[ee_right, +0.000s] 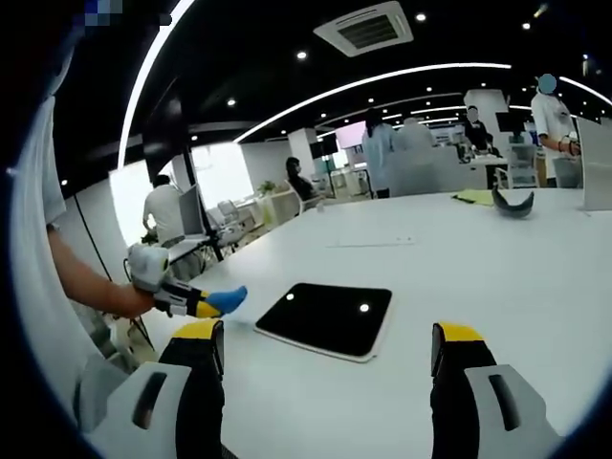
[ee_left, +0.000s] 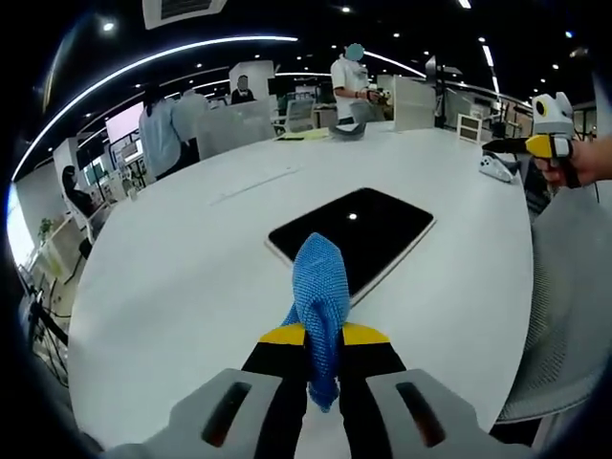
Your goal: Wipe the mirror surface with the cleaning cloth until all visible marks leave the cleaned area.
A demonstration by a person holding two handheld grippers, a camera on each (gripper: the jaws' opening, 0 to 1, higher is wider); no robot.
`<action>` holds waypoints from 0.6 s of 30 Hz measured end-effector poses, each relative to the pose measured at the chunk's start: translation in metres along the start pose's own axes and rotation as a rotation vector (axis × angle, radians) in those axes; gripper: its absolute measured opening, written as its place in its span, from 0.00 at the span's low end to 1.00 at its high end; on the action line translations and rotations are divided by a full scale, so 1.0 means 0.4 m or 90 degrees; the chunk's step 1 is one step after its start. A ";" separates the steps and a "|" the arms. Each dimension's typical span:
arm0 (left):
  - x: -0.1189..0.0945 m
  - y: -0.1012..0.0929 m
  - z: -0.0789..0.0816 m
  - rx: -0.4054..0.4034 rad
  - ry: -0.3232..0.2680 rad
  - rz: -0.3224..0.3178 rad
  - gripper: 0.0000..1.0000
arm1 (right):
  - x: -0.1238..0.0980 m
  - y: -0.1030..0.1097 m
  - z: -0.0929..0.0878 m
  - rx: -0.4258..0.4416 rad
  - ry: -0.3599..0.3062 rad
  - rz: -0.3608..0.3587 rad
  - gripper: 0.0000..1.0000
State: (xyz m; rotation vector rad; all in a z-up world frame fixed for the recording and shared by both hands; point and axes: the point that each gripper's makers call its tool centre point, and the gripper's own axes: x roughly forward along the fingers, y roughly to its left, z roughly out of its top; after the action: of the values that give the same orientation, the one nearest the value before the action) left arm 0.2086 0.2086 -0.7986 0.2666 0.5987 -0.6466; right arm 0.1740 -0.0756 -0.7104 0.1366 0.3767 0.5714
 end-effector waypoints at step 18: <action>0.052 -0.009 0.050 0.005 -0.012 -0.017 0.08 | 0.002 -0.013 -0.006 0.011 0.000 -0.012 0.89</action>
State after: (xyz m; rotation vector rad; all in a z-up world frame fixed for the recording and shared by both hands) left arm 0.2283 0.1875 -0.7951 0.2606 0.5816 -0.6766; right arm 0.1765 -0.0795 -0.7140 0.1500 0.3828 0.5492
